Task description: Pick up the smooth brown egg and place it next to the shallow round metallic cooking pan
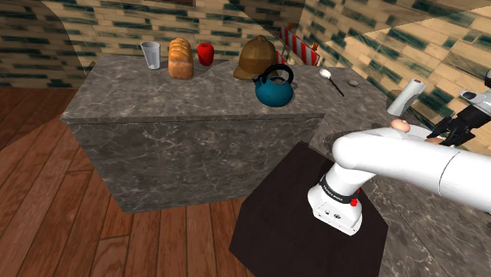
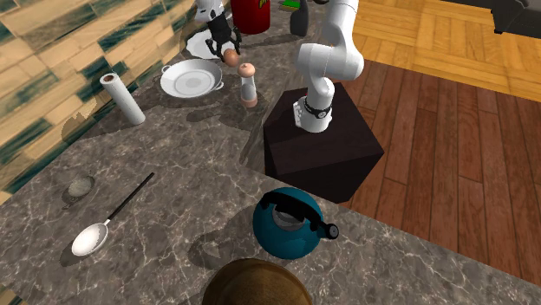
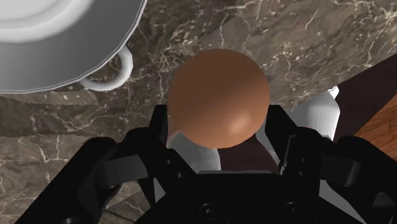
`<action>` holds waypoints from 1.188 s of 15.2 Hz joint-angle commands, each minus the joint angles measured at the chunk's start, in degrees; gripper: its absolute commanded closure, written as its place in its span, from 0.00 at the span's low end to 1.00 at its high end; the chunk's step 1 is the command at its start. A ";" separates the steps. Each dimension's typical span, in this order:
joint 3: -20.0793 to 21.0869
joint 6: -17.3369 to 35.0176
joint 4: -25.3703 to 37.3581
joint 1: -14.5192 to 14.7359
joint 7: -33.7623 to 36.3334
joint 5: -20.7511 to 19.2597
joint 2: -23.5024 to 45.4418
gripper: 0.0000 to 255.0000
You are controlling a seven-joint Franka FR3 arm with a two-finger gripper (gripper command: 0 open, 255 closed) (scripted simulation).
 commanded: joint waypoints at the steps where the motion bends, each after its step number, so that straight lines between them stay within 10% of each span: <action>1: -0.82 0.87 -0.92 -0.22 -0.04 -0.78 -0.38 1.00; 18: -9.06 8.34 -6.51 0.45 0.53 -7.29 -2.35 1.00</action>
